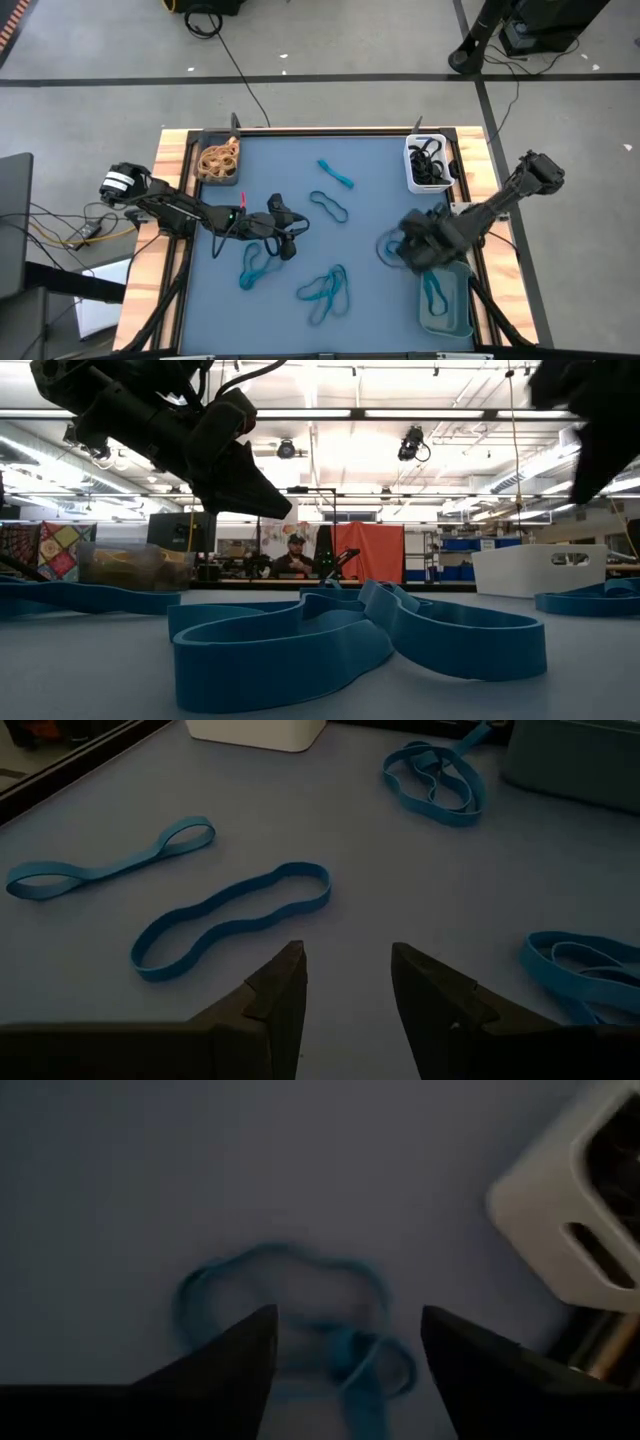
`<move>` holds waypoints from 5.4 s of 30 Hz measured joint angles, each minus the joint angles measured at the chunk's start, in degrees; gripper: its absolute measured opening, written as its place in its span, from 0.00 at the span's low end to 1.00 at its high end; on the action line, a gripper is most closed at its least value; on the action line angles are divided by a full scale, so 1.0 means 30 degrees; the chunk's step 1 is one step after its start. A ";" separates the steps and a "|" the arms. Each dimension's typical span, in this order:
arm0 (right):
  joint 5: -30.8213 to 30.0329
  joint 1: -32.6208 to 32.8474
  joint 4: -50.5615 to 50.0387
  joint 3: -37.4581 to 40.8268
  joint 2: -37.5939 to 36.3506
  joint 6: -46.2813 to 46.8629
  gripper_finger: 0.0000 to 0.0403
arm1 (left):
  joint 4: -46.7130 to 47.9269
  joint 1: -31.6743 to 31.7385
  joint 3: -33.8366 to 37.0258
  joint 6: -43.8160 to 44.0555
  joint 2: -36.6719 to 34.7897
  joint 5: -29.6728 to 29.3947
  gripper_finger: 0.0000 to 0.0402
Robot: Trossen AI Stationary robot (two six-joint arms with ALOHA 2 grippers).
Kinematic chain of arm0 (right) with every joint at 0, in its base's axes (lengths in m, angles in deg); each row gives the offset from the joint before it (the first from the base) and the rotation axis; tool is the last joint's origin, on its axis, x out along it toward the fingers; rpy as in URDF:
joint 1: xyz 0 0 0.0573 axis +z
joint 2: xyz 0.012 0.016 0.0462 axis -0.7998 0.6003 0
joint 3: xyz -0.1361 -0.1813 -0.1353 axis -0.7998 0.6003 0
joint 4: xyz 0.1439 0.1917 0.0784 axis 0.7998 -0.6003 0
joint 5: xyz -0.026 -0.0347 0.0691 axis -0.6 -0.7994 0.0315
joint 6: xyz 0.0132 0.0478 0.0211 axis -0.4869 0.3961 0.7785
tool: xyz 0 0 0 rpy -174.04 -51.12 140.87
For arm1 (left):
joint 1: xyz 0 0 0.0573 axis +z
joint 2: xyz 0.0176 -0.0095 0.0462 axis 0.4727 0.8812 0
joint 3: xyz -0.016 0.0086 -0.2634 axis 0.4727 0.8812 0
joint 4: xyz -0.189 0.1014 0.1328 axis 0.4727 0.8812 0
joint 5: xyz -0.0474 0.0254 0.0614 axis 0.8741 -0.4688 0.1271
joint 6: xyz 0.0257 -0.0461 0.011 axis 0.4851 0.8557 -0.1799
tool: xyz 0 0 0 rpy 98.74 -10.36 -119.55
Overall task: Sort rubber bands into baskets
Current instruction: Put the blue rubber band into the blue bin
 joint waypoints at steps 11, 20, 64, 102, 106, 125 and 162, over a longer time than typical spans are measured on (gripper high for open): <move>0.2599 -0.5424 0.1986 0.3677 0.0021 -0.3440 0.55 | 0.0314 0.0000 0.0000 -0.0051 0.0000 0.0000 0.38; 0.4086 -0.6634 0.5832 0.5980 0.0021 -0.5677 0.54 | 0.0316 0.0000 0.0000 -0.0057 0.0000 -0.0002 0.38; 0.8223 0.2144 -0.5435 -0.7190 -0.0776 -0.1805 0.01 | 0.0330 0.0000 0.0000 -0.0146 0.0000 -0.0022 0.38; 1.0268 0.7225 0.2033 -0.0943 0.0305 0.4976 0.15 | 0.0138 0.0000 0.0000 -0.0066 0.0000 -0.0306 0.38; 1.0203 0.6538 0.1842 -0.0943 0.0298 0.4972 0.23 | 0.0146 0.0000 0.0000 -0.0066 0.0000 -0.0318 0.38; 0.3139 -0.1381 0.1060 0.0154 0.0342 -0.1527 0.37 | 0.0206 0.0000 0.0000 -0.0118 0.0000 -0.0364 0.38; 1.0411 -0.3956 0.5732 0.2327 0.0335 -0.8451 0.02 | 0.0327 0.0000 0.0007 -0.0215 0.0000 -0.0459 0.38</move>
